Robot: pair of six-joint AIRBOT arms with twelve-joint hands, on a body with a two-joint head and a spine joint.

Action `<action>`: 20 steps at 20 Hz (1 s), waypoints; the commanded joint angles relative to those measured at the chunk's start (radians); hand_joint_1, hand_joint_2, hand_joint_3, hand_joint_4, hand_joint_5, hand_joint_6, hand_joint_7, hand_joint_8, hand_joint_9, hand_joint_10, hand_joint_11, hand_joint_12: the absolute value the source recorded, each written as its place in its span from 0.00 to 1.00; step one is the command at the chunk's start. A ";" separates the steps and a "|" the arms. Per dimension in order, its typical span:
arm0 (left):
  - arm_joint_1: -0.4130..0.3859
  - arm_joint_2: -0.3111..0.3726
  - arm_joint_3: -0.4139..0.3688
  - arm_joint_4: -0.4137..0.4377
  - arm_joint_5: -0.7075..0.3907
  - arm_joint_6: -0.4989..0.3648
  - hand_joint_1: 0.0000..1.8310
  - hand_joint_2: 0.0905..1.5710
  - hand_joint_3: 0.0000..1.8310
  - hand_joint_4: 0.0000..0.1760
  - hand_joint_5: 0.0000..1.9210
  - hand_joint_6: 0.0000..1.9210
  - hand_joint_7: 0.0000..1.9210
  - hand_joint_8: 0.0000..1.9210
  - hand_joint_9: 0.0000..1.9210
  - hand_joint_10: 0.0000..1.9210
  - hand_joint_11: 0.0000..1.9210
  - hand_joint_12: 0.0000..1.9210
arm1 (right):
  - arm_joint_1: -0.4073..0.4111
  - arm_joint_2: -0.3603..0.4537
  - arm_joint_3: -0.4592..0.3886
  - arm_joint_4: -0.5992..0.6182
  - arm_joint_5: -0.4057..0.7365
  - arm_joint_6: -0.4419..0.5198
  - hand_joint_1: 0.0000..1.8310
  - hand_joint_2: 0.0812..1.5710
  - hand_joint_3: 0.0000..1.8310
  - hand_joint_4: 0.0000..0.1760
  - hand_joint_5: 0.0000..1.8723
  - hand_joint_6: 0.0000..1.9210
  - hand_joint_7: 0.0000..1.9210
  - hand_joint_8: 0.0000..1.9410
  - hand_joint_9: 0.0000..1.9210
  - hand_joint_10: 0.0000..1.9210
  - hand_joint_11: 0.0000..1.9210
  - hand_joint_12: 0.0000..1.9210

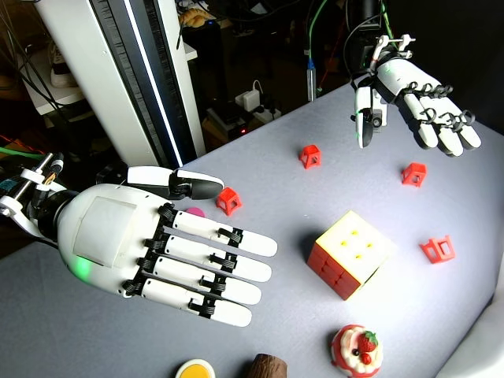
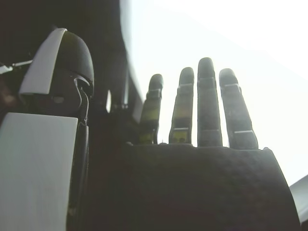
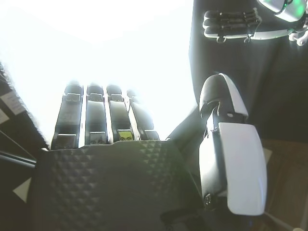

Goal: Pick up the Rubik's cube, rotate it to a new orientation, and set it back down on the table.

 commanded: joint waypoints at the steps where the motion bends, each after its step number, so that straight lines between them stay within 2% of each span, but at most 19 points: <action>1: -0.017 -0.011 0.006 0.000 -0.107 -0.004 0.17 0.74 0.01 0.54 0.00 0.00 0.00 0.00 0.00 0.00 0.00 0.00 | 0.015 0.004 0.002 0.004 0.113 0.006 0.25 0.85 0.02 0.00 0.00 0.00 0.00 0.00 0.00 0.00 0.00 0.00; 2: -0.022 -0.016 0.009 0.002 -0.102 -0.008 0.16 0.75 0.01 0.52 0.00 0.00 0.00 0.00 0.00 0.00 0.00 0.00 | 0.016 0.004 0.002 0.002 0.110 0.006 0.25 0.85 0.02 0.00 0.00 0.00 0.00 0.00 0.00 0.00 0.00 0.00; 3: -0.027 -0.021 0.013 0.005 -0.096 -0.013 0.17 0.74 0.01 0.61 0.00 0.00 0.00 0.00 0.00 0.00 0.00 0.00 | 0.019 0.004 0.002 -0.002 0.105 0.006 0.25 0.85 0.01 0.00 0.00 0.00 0.00 0.00 0.00 0.00 0.00 0.00; 5: -0.043 -0.033 0.020 0.018 -0.066 -0.017 0.22 0.74 0.00 0.54 0.00 0.00 0.00 0.00 0.00 0.00 0.01 0.01 | 0.031 0.002 0.004 -0.015 0.072 0.006 0.27 0.84 0.01 0.00 0.00 0.00 0.00 0.00 0.00 0.00 0.00 0.00; 6: -0.052 -0.041 0.024 0.025 -0.049 -0.017 0.23 0.72 0.00 0.62 0.00 0.00 0.00 0.00 0.00 0.00 0.01 0.01 | 0.039 0.000 0.004 -0.017 0.055 0.006 0.29 0.84 0.01 0.00 0.00 0.00 0.00 0.00 0.00 0.00 0.00 0.00; 7: -0.061 -0.051 0.030 0.031 -0.024 -0.017 0.24 0.71 0.00 0.57 0.00 0.00 0.00 0.00 0.00 0.00 0.00 0.00 | 0.045 -0.003 0.004 -0.019 0.036 0.006 0.32 0.82 0.00 0.00 0.00 0.00 0.00 0.00 0.00 0.00 0.00 0.00; 8: -0.071 -0.064 0.038 0.038 -0.002 -0.021 0.23 0.70 0.00 0.57 0.00 0.00 0.00 0.00 0.00 0.00 0.00 0.00 | 0.049 -0.007 0.005 -0.020 0.023 0.006 0.32 0.82 0.00 0.00 0.00 0.00 0.00 0.00 0.00 0.00 0.00 0.00; 10: -0.082 -0.083 0.054 0.041 0.023 -0.030 0.24 0.69 0.00 0.29 0.00 0.00 0.00 0.00 0.00 0.00 0.00 0.00 | 0.050 -0.012 0.008 -0.017 0.012 0.006 0.28 0.81 0.00 0.00 0.00 0.00 0.00 0.00 0.00 0.00 0.00 0.00; 11: -0.094 -0.101 0.070 0.045 0.045 -0.047 0.25 0.68 0.00 0.20 0.00 0.00 0.00 0.00 0.00 0.00 0.00 0.00 | 0.050 -0.016 0.010 -0.013 0.007 0.006 0.27 0.81 0.00 0.00 0.00 0.00 0.00 0.00 0.00 0.00 0.00 0.00; 12: -0.108 -0.119 0.084 0.046 0.075 -0.059 0.27 0.67 0.00 0.23 0.00 0.00 0.00 0.00 0.00 0.00 0.00 0.00 | 0.049 -0.019 0.012 -0.009 0.001 0.006 0.27 0.81 0.00 0.00 0.00 0.00 0.00 0.00 0.00 0.00 0.00 0.00; 14: -0.143 -0.147 0.103 0.044 0.140 -0.061 0.31 0.66 0.00 0.21 0.00 0.00 0.00 0.00 0.00 0.00 0.00 0.00 | 0.048 -0.021 0.012 -0.003 -0.006 0.006 0.24 0.81 0.00 0.00 0.00 0.00 0.00 0.00 0.00 0.00 0.00 0.00; 16: -0.176 -0.180 0.130 0.030 0.202 -0.064 0.34 0.62 0.00 0.00 0.00 0.00 0.00 0.00 0.00 0.00 0.00 0.00 | 0.045 -0.025 0.012 0.006 -0.012 0.006 0.24 0.81 0.00 0.00 0.00 0.00 0.00 0.00 0.00 0.00 0.00 0.00; 20: -0.247 -0.247 0.197 -0.005 0.356 -0.052 0.39 0.59 0.00 0.00 0.00 0.00 0.00 0.00 0.00 0.00 0.00 0.00 | 0.042 -0.042 0.022 0.021 -0.031 0.006 0.29 0.82 0.00 0.00 0.00 0.00 0.00 0.00 0.00 0.00 0.00 0.00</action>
